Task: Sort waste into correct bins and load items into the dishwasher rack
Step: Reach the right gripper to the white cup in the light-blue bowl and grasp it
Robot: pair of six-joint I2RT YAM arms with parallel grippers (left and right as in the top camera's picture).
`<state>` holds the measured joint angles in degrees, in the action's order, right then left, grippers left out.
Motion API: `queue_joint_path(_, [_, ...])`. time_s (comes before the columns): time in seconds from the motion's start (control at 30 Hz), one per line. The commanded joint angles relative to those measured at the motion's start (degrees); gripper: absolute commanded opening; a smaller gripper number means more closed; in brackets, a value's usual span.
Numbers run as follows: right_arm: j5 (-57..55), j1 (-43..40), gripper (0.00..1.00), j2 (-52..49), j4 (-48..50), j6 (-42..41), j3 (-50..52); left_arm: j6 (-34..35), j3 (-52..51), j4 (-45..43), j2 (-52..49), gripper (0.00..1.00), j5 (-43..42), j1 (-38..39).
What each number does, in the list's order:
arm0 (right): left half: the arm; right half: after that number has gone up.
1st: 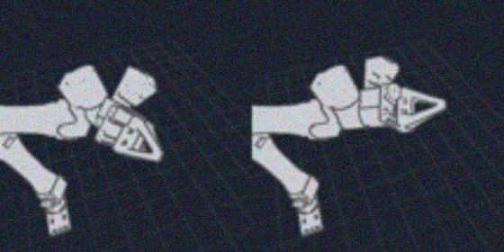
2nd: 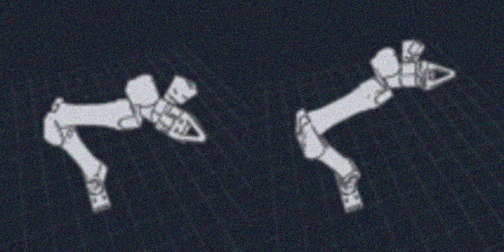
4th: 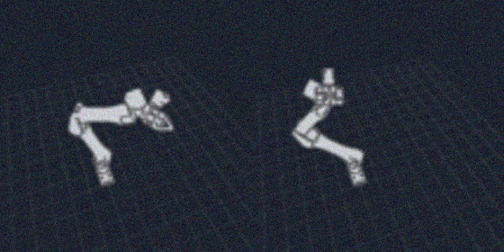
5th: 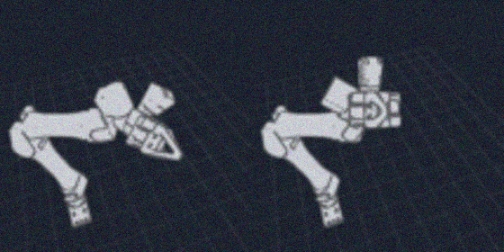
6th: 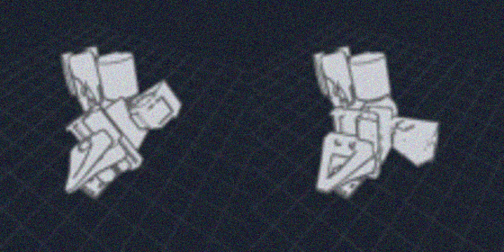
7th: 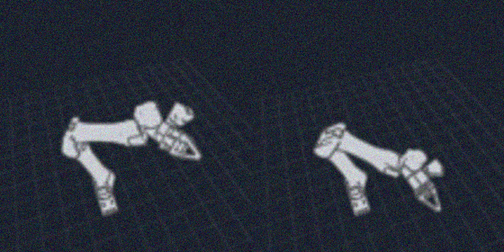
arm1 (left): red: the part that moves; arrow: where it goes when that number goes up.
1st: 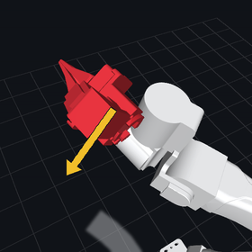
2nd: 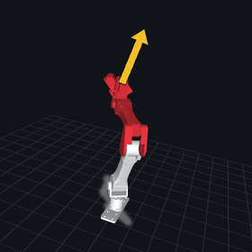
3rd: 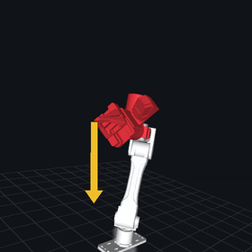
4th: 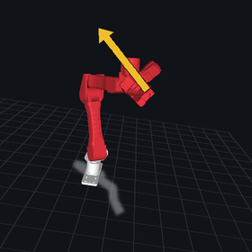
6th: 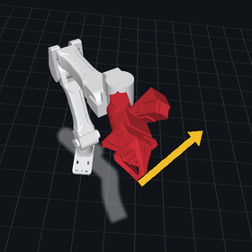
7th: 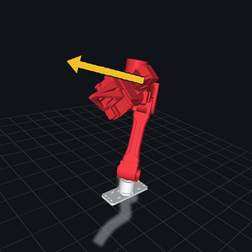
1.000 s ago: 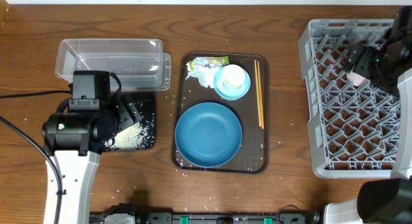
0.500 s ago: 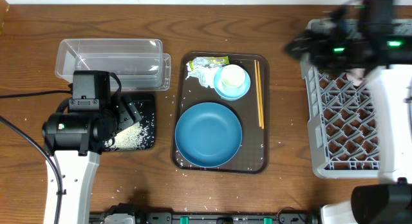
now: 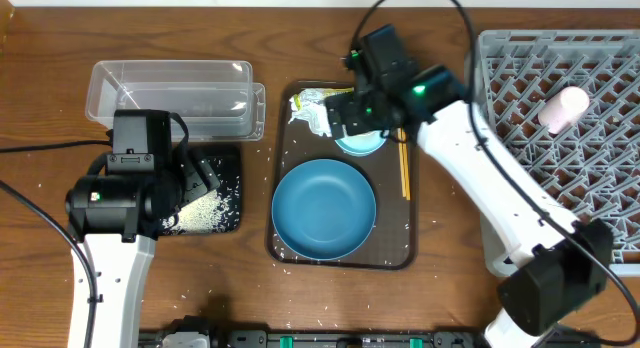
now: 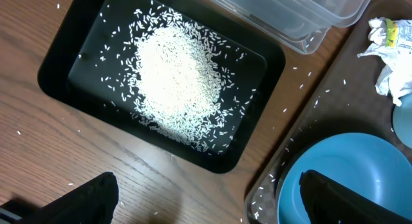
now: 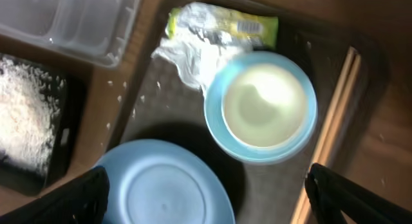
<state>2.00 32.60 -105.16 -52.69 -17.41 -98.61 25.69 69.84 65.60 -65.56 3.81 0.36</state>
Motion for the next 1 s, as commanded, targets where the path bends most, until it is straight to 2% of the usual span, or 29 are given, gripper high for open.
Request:
queue_joint_path(0.0, [-3.3, 0.8, 0.93, -1.6, 1.5, 0.2, -0.3, -0.1, 0.5, 0.1, 0.0, 0.92, 0.3, -0.3])
queue_joint_path(0.03, [-3.3, 0.9, 0.89, -2.0, 2.1, 0.1, -0.3, -0.1, 0.5, 0.2, 0.0, 0.92, 0.3, -0.3])
queue_joint_path(0.1, [-3.3, 1.0, 0.70, -3.3, 3.5, 0.1, -0.3, -0.1, 0.5, 0.2, 0.0, 0.93, 0.3, -0.3])
queue_joint_path(0.13, [-3.3, 1.0, 0.67, -4.0, 4.2, 0.1, -0.3, -0.1, 0.5, 0.1, 0.0, 0.93, 0.3, -0.3])
queue_joint_path(0.3, [-4.1, 1.0, 0.72, -8.4, 6.8, 0.1, -0.3, -0.1, 0.5, 0.2, 0.0, 0.92, 0.3, -0.3])
queue_joint_path(0.43, [-6.8, 1.0, 0.69, -11.6, 7.6, 0.1, -0.3, -0.1, 0.5, 0.1, 0.0, 0.93, 0.3, -0.3])
queue_joint_path(0.53, [-7.8, 1.0, 0.61, -13.3, 8.3, 0.1, -0.3, -0.1, 0.5, 0.1, 0.0, 0.93, 0.3, -0.3])
queue_joint_path(0.63, [-8.7, 1.0, 0.49, -14.7, 8.4, 0.1, -0.3, -0.1, 0.5, 0.1, 0.0, 0.93, 0.3, -0.3])
queue_joint_path(0.73, [-8.7, 1.0, 0.45, -16.0, 8.4, 0.1, -0.3, -0.1, 0.5, 0.2, 0.0, 0.93, 0.3, -0.3])
queue_joint_path(0.97, [-8.7, 1.1, 0.24, -17.9, 8.4, 0.1, -0.3, -0.1, 0.5, 0.1, 0.0, 0.93, 0.3, -0.3])
